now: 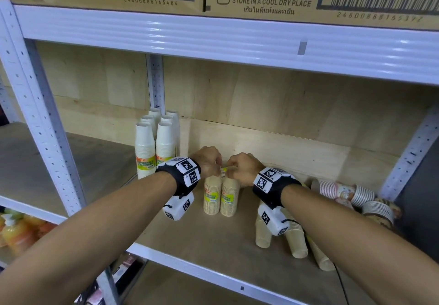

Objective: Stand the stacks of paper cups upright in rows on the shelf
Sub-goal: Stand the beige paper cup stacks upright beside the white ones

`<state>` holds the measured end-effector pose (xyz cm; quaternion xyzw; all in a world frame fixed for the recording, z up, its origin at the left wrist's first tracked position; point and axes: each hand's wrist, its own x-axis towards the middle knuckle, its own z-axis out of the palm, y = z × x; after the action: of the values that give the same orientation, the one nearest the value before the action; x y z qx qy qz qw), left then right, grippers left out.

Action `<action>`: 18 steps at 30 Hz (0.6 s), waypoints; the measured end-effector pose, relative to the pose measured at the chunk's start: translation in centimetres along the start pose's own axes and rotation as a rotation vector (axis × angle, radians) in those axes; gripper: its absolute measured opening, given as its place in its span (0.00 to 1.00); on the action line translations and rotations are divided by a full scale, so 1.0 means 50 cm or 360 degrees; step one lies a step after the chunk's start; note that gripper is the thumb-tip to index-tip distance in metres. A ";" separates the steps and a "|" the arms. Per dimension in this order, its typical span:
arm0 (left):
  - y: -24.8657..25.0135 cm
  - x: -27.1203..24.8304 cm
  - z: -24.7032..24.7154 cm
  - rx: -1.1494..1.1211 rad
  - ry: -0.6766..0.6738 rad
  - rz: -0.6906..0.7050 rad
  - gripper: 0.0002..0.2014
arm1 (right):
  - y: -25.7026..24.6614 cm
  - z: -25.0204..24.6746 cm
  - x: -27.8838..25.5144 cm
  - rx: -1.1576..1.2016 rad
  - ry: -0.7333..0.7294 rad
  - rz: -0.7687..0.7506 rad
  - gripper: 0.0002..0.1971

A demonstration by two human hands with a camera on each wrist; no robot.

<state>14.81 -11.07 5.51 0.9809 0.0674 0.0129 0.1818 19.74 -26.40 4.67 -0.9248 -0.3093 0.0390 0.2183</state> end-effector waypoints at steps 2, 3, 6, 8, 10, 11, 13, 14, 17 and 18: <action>-0.001 0.001 0.000 -0.0002 0.0028 -0.0025 0.15 | 0.000 -0.001 0.000 -0.0014 0.0000 0.0005 0.15; -0.002 0.002 -0.001 -0.0008 0.0035 -0.0032 0.16 | 0.001 -0.002 0.001 -0.0014 -0.0002 0.0009 0.15; -0.001 0.004 0.000 0.0002 -0.0007 -0.0009 0.20 | 0.003 -0.006 0.001 0.0004 -0.0023 0.0005 0.14; 0.000 0.004 0.003 0.0042 -0.0060 0.0028 0.23 | 0.004 -0.008 0.001 0.0017 -0.0043 -0.0003 0.13; -0.002 0.006 0.005 0.0053 -0.0069 0.0055 0.21 | 0.004 -0.009 0.000 0.0026 -0.0057 -0.0017 0.14; -0.002 0.007 0.006 0.0055 -0.0072 0.0059 0.20 | 0.005 -0.010 0.000 0.0030 -0.0060 -0.0020 0.15; -0.001 0.009 0.004 0.0065 -0.0075 0.0059 0.18 | 0.006 -0.013 0.001 0.0030 -0.0073 -0.0028 0.16; 0.000 0.010 0.002 0.0072 -0.0081 0.0054 0.18 | 0.006 -0.014 0.001 0.0031 -0.0083 -0.0035 0.17; 0.002 0.015 -0.007 0.0110 -0.0123 0.0017 0.18 | 0.006 -0.020 -0.001 0.0034 -0.0119 -0.0045 0.19; 0.003 0.015 -0.012 0.0136 -0.0153 0.0005 0.19 | 0.006 -0.022 -0.001 0.0030 -0.0133 -0.0045 0.18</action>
<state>15.55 -10.89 6.14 0.9874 0.0576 -0.0369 0.1428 20.08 -27.06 5.53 -0.9158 -0.3307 0.0773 0.2144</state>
